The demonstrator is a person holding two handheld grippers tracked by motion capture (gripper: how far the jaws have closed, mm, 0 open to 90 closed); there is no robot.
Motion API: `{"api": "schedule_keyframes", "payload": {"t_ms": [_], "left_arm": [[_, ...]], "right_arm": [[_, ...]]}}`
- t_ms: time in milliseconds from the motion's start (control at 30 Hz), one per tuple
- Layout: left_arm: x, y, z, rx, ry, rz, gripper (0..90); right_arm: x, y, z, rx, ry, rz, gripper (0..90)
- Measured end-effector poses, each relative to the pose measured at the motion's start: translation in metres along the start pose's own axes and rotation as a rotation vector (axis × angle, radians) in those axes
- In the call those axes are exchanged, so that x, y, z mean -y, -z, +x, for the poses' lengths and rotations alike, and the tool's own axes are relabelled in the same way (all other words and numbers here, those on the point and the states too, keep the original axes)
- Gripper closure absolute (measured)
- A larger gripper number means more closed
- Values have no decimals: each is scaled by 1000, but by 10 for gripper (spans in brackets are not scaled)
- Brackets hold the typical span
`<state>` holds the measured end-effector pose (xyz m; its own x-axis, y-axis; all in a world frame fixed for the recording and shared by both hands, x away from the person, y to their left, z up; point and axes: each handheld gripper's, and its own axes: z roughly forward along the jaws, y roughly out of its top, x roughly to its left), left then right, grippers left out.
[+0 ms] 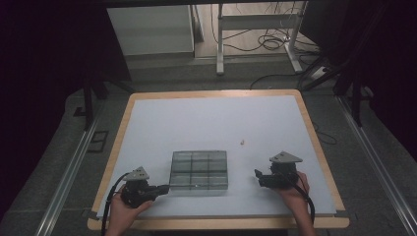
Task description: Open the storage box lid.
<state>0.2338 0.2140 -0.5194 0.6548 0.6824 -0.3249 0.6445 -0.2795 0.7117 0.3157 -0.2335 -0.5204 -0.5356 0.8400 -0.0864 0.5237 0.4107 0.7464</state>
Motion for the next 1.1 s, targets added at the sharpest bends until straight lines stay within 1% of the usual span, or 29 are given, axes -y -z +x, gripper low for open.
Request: {"api": "schedule_keyframes", "payload": {"t_ms": [100, 300, 467, 733, 1067, 1100], "left_arm": [[-1, 2, 0, 7, -3, -19, 899], [-1, 4, 0, 9, -2, -37, 899], [-2, 6, 0, 11, -3, -64, 899], [-6, 6, 0, 12, 3, -112, 899], [-11, 3, 1, 21, 9, -133, 899], [-12, 3, 0, 21, 15, -135, 899]], "right_arm": [[0, 0, 0, 1, 0, 0, 120], [0, 0, 0, 1, -1, 1, 120], [0, 0, -1, 0, -1, -1, 120], [1, -1, 0, -1, -3, 4, 120], [0, 0, -1, -2, -10, 0, 120], [0, 0, -1, -2, -10, 0, 120]]}}
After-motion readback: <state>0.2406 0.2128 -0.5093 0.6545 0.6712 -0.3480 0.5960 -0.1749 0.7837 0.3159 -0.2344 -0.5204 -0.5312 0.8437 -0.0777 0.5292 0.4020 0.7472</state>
